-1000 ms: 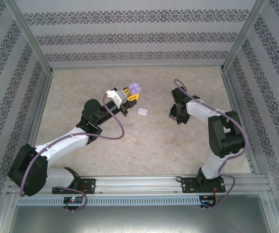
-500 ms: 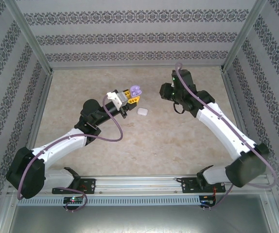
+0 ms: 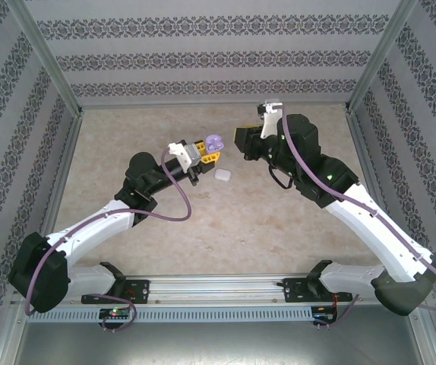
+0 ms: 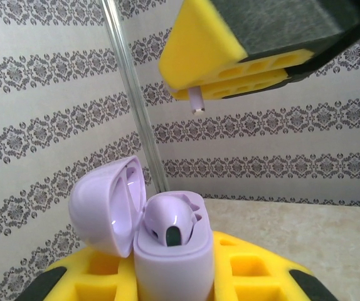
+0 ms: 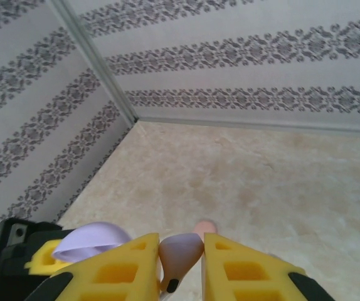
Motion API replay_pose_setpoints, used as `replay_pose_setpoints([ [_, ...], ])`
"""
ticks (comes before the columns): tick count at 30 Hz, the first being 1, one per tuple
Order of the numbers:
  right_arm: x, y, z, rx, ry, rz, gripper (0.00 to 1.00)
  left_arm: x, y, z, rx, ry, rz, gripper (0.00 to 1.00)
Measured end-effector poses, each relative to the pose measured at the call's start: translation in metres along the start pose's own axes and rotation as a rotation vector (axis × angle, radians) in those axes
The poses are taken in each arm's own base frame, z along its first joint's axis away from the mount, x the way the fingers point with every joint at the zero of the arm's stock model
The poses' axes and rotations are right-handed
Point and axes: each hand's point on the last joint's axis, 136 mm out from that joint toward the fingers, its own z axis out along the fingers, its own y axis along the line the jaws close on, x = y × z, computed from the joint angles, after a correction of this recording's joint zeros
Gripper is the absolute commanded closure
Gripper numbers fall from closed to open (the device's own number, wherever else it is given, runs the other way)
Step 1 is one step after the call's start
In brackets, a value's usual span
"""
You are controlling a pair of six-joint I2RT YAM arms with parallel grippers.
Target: Insert the wireless bluetooth earbuds into the charging case
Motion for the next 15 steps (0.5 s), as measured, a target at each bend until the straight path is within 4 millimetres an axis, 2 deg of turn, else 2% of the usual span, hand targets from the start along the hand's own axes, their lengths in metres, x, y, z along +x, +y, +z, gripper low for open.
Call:
replay_pose_setpoints([
  [4, 0.003, 0.013, 0.0, -0.034, -0.001, -0.028, 0.78, -0.001, 0.001, 0.002, -0.001, -0.003, 0.001, 1.0],
  [15, 0.01, 0.027, 0.005, -0.073, 0.008, -0.039, 0.78, -0.001, 0.002, 0.005, 0.0, 0.0, -0.001, 1.0],
])
